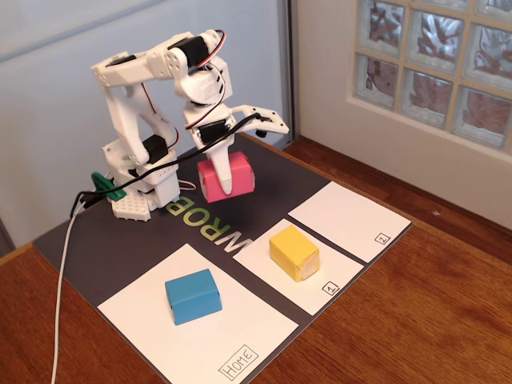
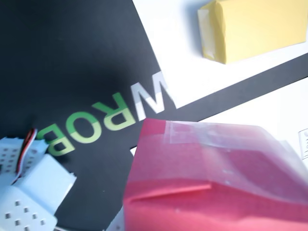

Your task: Move box red to home

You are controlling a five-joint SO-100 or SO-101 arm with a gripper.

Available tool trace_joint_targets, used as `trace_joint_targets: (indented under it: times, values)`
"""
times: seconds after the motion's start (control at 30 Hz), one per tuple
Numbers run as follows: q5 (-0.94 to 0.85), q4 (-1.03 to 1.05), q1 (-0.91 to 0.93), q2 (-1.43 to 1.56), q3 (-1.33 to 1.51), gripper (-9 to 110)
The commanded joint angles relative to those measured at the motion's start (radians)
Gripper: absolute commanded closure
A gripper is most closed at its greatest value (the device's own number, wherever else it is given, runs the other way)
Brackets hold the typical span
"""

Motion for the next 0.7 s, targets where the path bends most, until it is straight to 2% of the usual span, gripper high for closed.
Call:
trace_joint_targets:
  times: [0.0,0.3,0.67]
  values:
    - [-0.038,-0.040,0.037,0.058,0.048,102]
    - [-0.135,-0.138,0.106,0.170,0.219,102]
    - [-0.170,-0.287,0.210,0.331,0.460,102]
